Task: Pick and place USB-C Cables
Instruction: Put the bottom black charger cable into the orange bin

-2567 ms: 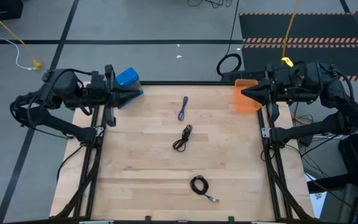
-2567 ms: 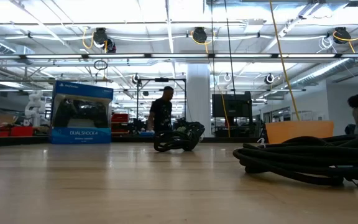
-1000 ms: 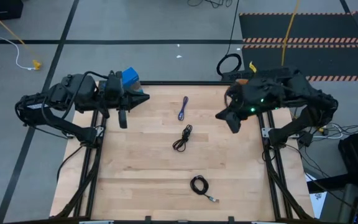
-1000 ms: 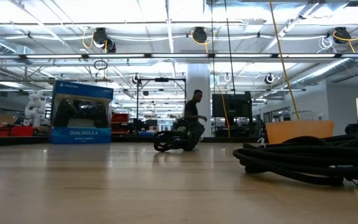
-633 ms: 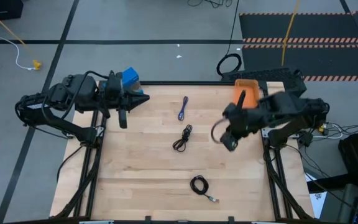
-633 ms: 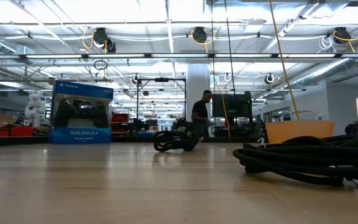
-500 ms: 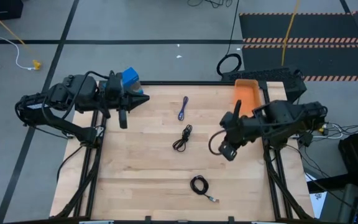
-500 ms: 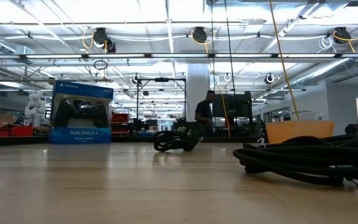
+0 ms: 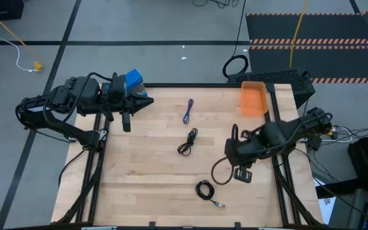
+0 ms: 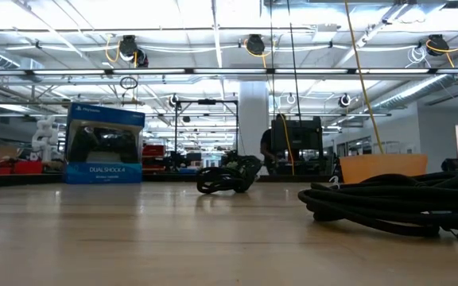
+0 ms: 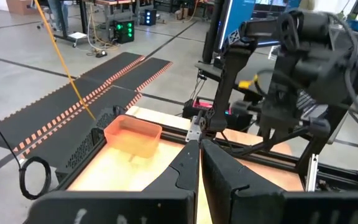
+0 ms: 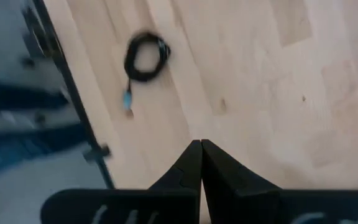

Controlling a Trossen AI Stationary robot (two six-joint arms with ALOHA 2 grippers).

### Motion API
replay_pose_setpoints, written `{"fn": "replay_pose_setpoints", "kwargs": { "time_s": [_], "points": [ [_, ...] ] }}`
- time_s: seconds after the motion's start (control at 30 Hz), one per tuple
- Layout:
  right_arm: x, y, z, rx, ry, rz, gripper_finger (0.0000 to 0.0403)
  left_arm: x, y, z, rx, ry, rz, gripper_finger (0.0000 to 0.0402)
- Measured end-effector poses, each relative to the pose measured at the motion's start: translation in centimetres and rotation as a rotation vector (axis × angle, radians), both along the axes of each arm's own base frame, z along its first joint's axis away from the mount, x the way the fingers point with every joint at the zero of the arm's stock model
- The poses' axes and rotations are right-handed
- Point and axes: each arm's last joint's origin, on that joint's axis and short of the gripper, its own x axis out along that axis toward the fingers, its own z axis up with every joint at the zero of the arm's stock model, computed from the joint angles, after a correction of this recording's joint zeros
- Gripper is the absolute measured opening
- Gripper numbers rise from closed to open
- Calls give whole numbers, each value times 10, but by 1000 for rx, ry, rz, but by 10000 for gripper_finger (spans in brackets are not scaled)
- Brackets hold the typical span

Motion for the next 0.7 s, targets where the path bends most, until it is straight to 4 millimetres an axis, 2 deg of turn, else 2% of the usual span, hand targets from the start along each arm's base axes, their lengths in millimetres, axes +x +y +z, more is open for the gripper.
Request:
{"fn": "replay_pose_setpoints", "kwargs": {
  "time_s": [0.2,0.3,0.5,0.7],
  "points": [
    [-3,9,-23,-15,77,271,0,0,0,0,-4,0,1,21],
    [-5,11,-32,-35,102,347,0,0,0,0,-4,-1,1,21],
    [-5,10,-44,-58,139,416,0,0,0,0,-3,0,1,21],
    [-3,11,-49,-53,134,366,0,0,0,-2,-2,16,1,21]
  ]
}}
